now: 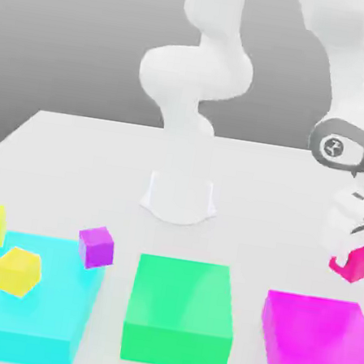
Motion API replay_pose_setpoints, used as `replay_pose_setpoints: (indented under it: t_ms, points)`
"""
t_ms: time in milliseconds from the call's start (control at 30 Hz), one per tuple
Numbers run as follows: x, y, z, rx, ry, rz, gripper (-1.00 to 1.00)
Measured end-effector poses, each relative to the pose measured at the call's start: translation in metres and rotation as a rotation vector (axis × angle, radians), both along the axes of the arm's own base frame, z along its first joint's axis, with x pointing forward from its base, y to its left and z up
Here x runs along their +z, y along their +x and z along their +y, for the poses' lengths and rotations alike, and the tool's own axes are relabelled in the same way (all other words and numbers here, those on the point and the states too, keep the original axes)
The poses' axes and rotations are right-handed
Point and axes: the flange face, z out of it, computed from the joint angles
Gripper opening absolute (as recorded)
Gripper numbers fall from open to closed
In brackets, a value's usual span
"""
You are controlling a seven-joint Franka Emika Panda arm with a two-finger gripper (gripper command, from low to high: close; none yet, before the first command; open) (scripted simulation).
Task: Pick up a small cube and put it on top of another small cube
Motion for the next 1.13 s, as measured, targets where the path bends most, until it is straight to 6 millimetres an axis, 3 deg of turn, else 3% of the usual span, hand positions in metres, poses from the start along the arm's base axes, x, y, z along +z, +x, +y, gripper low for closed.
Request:
replay_pose_setpoints:
  t_ms: [167,433,600,800,867,1000,1033,1133]
  points:
    - [0.027,0.058,-0.083,-0.085,-0.015,-0.011,-1.0]
    - [0.064,0.095,-0.224,-0.194,-0.026,-0.008,-1.0]
    - [0.083,0.088,-0.317,-0.278,-0.018,0.001,-1.0]
    - [0.101,0.049,-0.414,-0.373,0.008,0.01,-1.0]
    - [0.09,0.043,-0.425,-0.384,0.014,0.01,-1.0]
    - [0.05,0.041,-0.429,-0.388,0.014,0.011,-1.0]
    - [0.042,0.04,-0.429,-0.388,0.013,0.011,1.0]
    - [0.042,0.04,-0.429,-0.388,0.013,0.011,1.0]
